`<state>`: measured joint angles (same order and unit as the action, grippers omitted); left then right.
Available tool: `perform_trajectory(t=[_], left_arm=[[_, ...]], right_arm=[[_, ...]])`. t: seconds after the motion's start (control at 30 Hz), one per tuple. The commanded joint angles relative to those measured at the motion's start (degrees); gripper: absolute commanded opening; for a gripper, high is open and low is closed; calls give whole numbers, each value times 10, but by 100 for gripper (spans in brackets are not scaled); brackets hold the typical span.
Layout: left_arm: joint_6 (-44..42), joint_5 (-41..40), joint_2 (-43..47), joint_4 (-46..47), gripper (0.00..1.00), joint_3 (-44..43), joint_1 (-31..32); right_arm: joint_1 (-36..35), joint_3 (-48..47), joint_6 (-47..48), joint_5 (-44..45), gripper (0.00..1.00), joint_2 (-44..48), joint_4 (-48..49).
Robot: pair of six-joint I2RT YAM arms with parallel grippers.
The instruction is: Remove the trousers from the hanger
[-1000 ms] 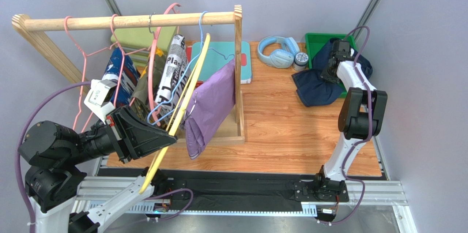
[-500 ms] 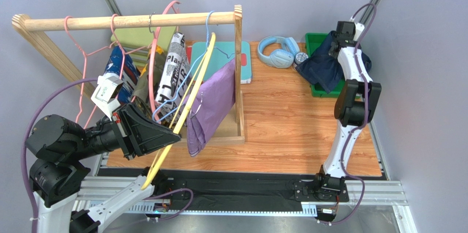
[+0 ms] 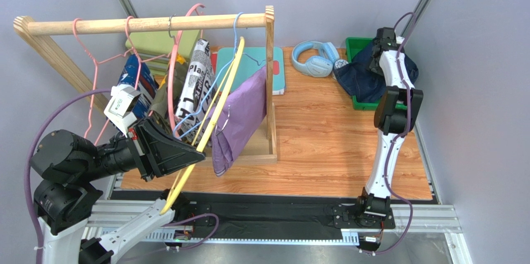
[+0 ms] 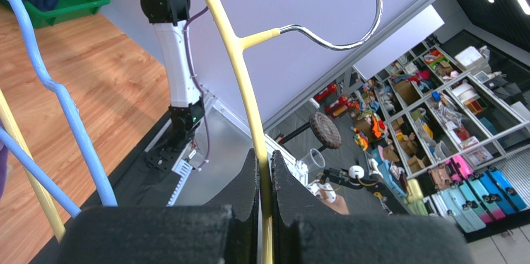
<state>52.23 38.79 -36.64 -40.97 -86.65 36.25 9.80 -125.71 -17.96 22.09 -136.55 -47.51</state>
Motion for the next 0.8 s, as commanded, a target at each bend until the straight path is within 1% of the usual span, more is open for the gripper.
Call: perform_trajectory(t=[0.0, 0.1, 0.17, 0.27, 0.33, 0.4, 0.43, 0.53, 0.63, 0.73, 0.77], left_arm=[[0, 64, 9, 78, 0, -12, 6], [2, 66, 13, 79, 0, -12, 7], [2, 64, 16, 79, 0, -12, 7], [0, 64, 18, 84, 0, -12, 7], [1, 60, 17, 88, 0, -10, 7], [4, 60, 18, 96, 0, -5, 7], [5, 60, 18, 98, 0, -4, 7], [6, 58, 17, 99, 0, -4, 7], [7, 58, 17, 99, 0, -3, 7], [7, 57, 17, 98, 0, 0, 7], [6, 57, 17, 98, 0, 1, 7]], right_arm=[[-4, -31, -12, 5, 76, 81, -80], [-8, 3, 0, 24, 79, 139, -73], [-19, 17, 1, 30, 83, 157, -70], [-35, 19, -39, -10, 85, 168, -65], [-46, 10, -86, -29, 86, 150, -65], [-52, -20, -117, -48, 86, 128, -70], [-58, -35, -142, -54, 86, 99, -77], [-69, -77, -168, -60, 86, 67, -86], [-80, -67, -191, -56, 83, 51, -50], [-82, -46, -208, -47, 73, 39, -20], [-81, -42, -215, -45, 67, 37, -12]])
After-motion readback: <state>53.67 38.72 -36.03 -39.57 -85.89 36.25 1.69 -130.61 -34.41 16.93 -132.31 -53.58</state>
